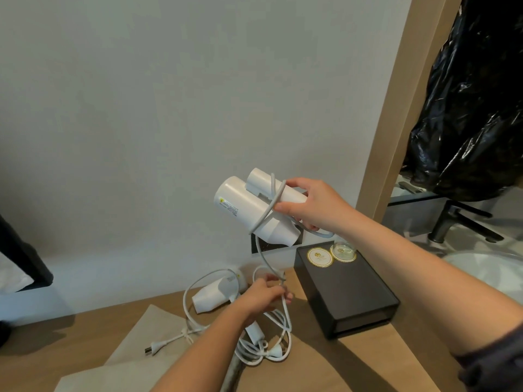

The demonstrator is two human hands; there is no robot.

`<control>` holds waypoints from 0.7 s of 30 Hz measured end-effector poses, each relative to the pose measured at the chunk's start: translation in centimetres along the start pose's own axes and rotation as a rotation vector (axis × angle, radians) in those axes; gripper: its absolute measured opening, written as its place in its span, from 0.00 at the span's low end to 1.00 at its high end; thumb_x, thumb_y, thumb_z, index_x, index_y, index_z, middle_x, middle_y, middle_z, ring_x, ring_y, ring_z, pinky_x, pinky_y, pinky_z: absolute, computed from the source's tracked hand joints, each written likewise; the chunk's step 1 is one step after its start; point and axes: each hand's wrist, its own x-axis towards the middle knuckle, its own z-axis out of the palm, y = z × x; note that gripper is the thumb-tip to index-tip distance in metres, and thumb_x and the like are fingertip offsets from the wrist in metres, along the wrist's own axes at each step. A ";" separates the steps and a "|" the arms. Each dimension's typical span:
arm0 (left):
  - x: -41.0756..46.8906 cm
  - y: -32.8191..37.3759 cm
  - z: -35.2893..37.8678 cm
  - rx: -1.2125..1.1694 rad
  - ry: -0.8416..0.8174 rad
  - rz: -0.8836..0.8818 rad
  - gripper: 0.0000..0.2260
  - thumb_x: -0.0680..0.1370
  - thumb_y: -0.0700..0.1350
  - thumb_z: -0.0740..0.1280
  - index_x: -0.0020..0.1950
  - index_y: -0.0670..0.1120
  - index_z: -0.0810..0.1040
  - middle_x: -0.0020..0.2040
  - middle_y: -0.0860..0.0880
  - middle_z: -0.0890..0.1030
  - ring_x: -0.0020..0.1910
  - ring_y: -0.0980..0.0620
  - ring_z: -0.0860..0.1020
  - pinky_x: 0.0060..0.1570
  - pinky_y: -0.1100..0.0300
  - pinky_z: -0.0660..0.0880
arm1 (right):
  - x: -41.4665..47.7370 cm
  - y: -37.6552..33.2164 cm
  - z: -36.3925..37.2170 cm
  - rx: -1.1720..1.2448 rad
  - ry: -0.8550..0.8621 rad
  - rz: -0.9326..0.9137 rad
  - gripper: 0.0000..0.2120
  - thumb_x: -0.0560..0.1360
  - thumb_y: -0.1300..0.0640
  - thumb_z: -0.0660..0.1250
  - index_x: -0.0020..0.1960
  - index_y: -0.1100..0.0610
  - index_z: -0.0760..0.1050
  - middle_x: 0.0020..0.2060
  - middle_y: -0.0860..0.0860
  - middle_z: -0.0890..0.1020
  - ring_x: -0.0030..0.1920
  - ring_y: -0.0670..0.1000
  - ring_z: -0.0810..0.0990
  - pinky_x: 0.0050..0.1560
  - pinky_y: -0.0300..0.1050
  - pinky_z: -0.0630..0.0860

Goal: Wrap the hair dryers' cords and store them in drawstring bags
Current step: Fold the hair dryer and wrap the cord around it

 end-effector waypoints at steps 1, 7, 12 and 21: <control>0.1 0.0 0.2 -0.031 0.000 0.000 0.11 0.80 0.39 0.62 0.61 0.45 0.68 0.44 0.44 0.84 0.42 0.50 0.83 0.43 0.58 0.79 | 0.1 0.1 -0.2 -0.003 0.009 0.007 0.24 0.71 0.53 0.75 0.65 0.48 0.72 0.38 0.52 0.80 0.18 0.41 0.70 0.20 0.36 0.66; 0.7 -0.3 -1.9 -0.122 0.263 -0.022 0.05 0.82 0.36 0.54 0.57 0.39 0.66 0.36 0.41 0.78 0.29 0.46 0.81 0.29 0.56 0.80 | 0.0 1.3 -1.5 -0.016 0.030 0.029 0.24 0.71 0.52 0.75 0.65 0.48 0.72 0.42 0.55 0.82 0.19 0.42 0.69 0.22 0.37 0.67; 1.0 -2.0 -5.2 -0.041 0.479 -0.142 0.05 0.81 0.34 0.53 0.54 0.39 0.66 0.39 0.36 0.79 0.29 0.42 0.80 0.28 0.52 0.79 | 0.1 2.2 -1.8 -0.042 0.023 0.034 0.26 0.71 0.49 0.75 0.66 0.48 0.72 0.43 0.56 0.82 0.26 0.48 0.73 0.25 0.40 0.70; -0.3 -5.2 -7.8 0.407 0.514 -0.344 0.07 0.73 0.27 0.62 0.42 0.38 0.72 0.40 0.38 0.83 0.43 0.38 0.83 0.40 0.50 0.80 | 0.8 1.8 -2.5 -0.056 0.043 0.000 0.26 0.71 0.50 0.75 0.66 0.48 0.72 0.43 0.52 0.80 0.26 0.47 0.74 0.24 0.38 0.70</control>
